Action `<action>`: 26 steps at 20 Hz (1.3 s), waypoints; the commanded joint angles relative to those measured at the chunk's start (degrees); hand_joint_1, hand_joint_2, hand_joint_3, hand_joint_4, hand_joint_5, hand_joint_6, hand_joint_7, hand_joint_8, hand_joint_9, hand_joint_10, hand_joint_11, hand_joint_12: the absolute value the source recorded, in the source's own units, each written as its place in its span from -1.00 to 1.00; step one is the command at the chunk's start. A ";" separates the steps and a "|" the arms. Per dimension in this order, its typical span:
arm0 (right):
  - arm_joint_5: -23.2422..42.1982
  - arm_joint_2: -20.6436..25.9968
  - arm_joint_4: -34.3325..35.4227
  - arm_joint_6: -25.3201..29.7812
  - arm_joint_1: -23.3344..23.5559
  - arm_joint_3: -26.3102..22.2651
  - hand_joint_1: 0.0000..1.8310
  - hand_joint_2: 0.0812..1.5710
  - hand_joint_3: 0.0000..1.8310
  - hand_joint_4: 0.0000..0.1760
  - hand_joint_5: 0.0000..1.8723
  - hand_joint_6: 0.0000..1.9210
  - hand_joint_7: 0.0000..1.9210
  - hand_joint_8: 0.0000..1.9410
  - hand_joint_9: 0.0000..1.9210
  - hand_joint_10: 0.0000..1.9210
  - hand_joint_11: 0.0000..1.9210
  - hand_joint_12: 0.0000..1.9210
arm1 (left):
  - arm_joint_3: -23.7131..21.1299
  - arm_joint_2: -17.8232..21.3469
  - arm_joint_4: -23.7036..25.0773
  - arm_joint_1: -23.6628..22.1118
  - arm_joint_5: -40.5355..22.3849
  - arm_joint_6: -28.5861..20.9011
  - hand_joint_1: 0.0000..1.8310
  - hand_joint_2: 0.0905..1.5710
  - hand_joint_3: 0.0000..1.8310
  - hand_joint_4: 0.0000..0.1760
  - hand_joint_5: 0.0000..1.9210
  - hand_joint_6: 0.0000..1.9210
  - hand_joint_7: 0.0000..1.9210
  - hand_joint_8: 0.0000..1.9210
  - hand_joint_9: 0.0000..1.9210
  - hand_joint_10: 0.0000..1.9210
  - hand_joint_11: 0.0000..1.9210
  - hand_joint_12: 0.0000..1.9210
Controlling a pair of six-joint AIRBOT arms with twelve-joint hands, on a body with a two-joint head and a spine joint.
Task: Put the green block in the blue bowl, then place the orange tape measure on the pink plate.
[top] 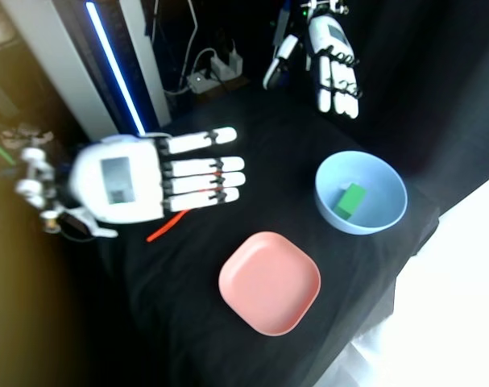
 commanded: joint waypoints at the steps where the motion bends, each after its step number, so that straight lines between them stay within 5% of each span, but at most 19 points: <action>1: 5.02 -0.58 3.00 0.69 0.98 0.34 0.07 0.12 -1.00 0.23 -0.59 -1.00 -0.74 -1.00 -0.78 -0.99 -1.00 0.11 | -0.02 -0.08 -1.00 -0.07 -7.31 -0.36 -0.12 -0.02 -0.99 -0.36 -0.87 -1.00 -0.97 -1.00 -0.99 -1.00 -0.93 -0.96; 3: 3.73 -1.86 2.85 0.69 1.05 1.22 0.10 0.11 -1.00 0.21 -0.58 -1.00 -0.71 -0.99 -0.74 -0.99 -1.00 0.19 | -0.02 -0.18 -1.17 0.17 -7.33 -0.48 -0.13 0.00 -0.99 -0.40 -0.86 -1.00 -0.98 -1.00 -0.99 -1.00 -0.94 -0.96; 4: 3.21 -2.35 2.69 0.69 1.20 1.57 0.10 0.12 -1.00 0.32 -0.59 -1.00 -0.72 -0.99 -0.75 -1.00 -1.00 0.12 | -0.02 -0.25 -1.25 0.21 -7.32 -0.48 -0.15 0.00 -0.99 -0.20 -0.86 -1.00 -0.97 -1.00 -1.00 -1.00 -0.97 -0.97; 7: 1.63 -3.73 1.68 0.69 1.67 2.30 0.16 0.11 -1.00 -0.27 -0.48 -1.00 -0.61 -0.99 -0.69 -0.99 -1.00 0.04 | -0.02 -0.67 -1.58 0.38 -7.34 -0.53 -0.19 0.05 -0.98 -0.04 -0.87 -1.00 -0.94 -0.99 -1.00 -1.00 -1.00 -1.00; 8: 1.02 -4.21 1.13 0.69 1.80 2.52 0.13 0.12 -1.00 -0.32 -0.43 -1.00 -0.53 -1.00 -0.54 -0.98 -0.82 -0.03 | -0.02 -0.75 -1.64 0.52 -7.35 -0.63 -0.21 0.06 -0.98 0.22 -0.86 -1.00 -0.94 -0.99 -1.00 -1.00 -1.00 -1.00; 9: 0.82 -4.37 0.94 0.69 1.86 2.60 0.13 0.12 -1.00 -0.32 -0.43 -1.00 -0.53 -1.00 -0.54 -0.98 -0.82 -0.03 | -0.02 -0.75 -1.65 0.55 -7.35 -0.66 -0.21 0.06 -0.98 0.22 -0.86 -1.00 -0.94 -0.99 -1.00 -1.00 -1.00 -1.00; 11: 0.15 -5.13 0.43 0.69 2.06 3.05 0.14 0.13 -1.00 -1.00 -0.33 -1.00 -0.39 -0.99 -0.30 -0.96 -0.57 -0.10 | -0.02 -0.79 -1.67 0.63 -7.37 -0.70 -0.17 0.06 -0.98 0.17 -0.85 -0.99 -0.93 -0.99 -1.00 -1.00 -1.00 -1.00; 12: 0.04 -5.43 0.41 0.69 2.11 3.27 0.19 0.12 -1.00 -1.00 -0.23 -1.00 -0.26 -0.97 -0.13 -0.90 -0.43 0.02 | -0.02 -0.85 -1.71 0.64 -7.39 -0.70 -0.18 0.06 -0.99 0.21 -0.85 -1.00 -0.93 -0.99 -1.00 -1.00 -1.00 -1.00; 13: -0.08 -5.76 0.41 0.69 2.13 3.50 0.24 0.11 -1.00 -1.00 -0.16 -0.99 -0.16 -0.95 -0.20 -0.34 -0.35 0.33 | -0.02 -0.90 -1.72 0.65 -7.47 -0.71 -0.19 0.07 -0.98 0.30 -0.86 -1.00 -0.93 -0.99 -1.00 -1.00 -1.00 -1.00; 14: -0.38 -6.13 0.41 0.69 2.15 3.79 0.30 0.09 -1.00 -1.00 -0.09 -1.00 -0.04 -0.88 -0.18 0.03 -0.26 0.40 | -0.02 -0.98 -1.73 0.71 -7.56 -0.77 -0.18 0.06 -0.99 0.18 -0.86 -1.00 -0.92 -0.99 -1.00 -1.00 -1.00 -1.00; 15: -0.57 -6.36 0.41 0.69 2.15 3.96 0.32 0.11 -1.00 -1.00 -0.06 -1.00 -0.05 -0.68 -0.19 0.25 -0.21 0.46 | -0.02 -1.03 -1.75 0.80 -7.60 -0.81 -0.18 0.06 -0.99 0.20 -0.86 -1.00 -0.91 -0.99 -1.00 -1.00 -1.00 -1.00; 17: -0.80 -6.78 0.42 0.69 2.15 4.24 0.35 0.16 -1.00 -1.00 0.02 -1.00 -0.22 0.05 -0.16 0.56 -0.13 0.72 | -0.02 -1.12 -1.92 1.14 -7.69 -1.01 -0.20 0.05 -0.99 0.29 -0.85 -1.00 -0.90 -0.99 -1.00 -1.00 -1.00 -1.00; 18: -0.99 -7.19 0.42 0.69 2.14 4.54 0.32 0.25 -1.00 -1.00 0.22 -0.50 -0.19 0.14 -0.13 0.58 -0.09 0.78 | -0.02 -1.18 -2.28 1.63 -7.83 -1.12 -0.21 0.05 -0.99 0.29 -0.85 -1.00 -0.90 -0.99 -1.00 -1.00 -1.00 -1.00; 20: -1.38 -7.95 0.55 0.70 2.14 5.23 0.36 0.37 -1.00 -1.00 0.06 -0.06 -0.02 0.12 -0.02 0.59 0.01 0.79 | -0.02 -1.18 -2.65 2.39 -8.28 -1.63 -0.22 0.06 -0.99 0.28 -0.85 -1.00 -0.90 -0.99 -1.00 -1.00 -1.00 -1.00; 21: -1.48 -8.07 0.79 0.70 2.14 5.60 0.37 0.42 -1.00 -1.00 0.08 -0.28 -0.05 0.35 0.03 0.40 0.00 0.65 | -0.02 -1.18 -2.70 2.64 -8.53 -1.91 -0.24 0.05 -1.00 0.19 -0.84 -1.00 -0.88 -0.99 -0.97 -0.99 -0.96 -0.98; 22: -1.48 -8.04 0.89 0.71 2.14 5.74 0.38 0.39 -1.00 -1.00 0.14 -0.34 0.00 0.28 0.04 0.12 -0.04 0.47 | -0.02 -1.18 -2.72 2.75 -8.63 -1.97 -0.24 0.05 -1.00 0.15 -0.85 -1.00 -0.88 -0.99 -0.97 -0.99 -0.99 -0.99; 23: -1.47 -7.98 0.96 0.71 2.15 5.78 0.48 0.38 -1.00 -1.00 0.09 -0.30 -0.03 0.15 -0.01 0.29 -0.05 0.36 | -0.02 -1.19 -2.78 2.83 -8.66 -1.97 -0.23 0.05 -1.00 0.13 -0.85 -1.00 -0.88 -0.99 -0.96 -0.99 -0.98 -0.99; 26: -1.19 -7.23 2.50 0.71 2.16 5.83 0.50 0.39 -1.00 -1.00 0.07 -0.22 -0.10 0.18 0.00 0.29 -0.06 0.29 | -0.02 -1.42 -3.39 3.55 -9.11 -2.03 -0.22 0.07 -0.99 -0.03 -0.85 -1.00 -0.87 -0.99 -0.95 -0.99 -0.97 -0.98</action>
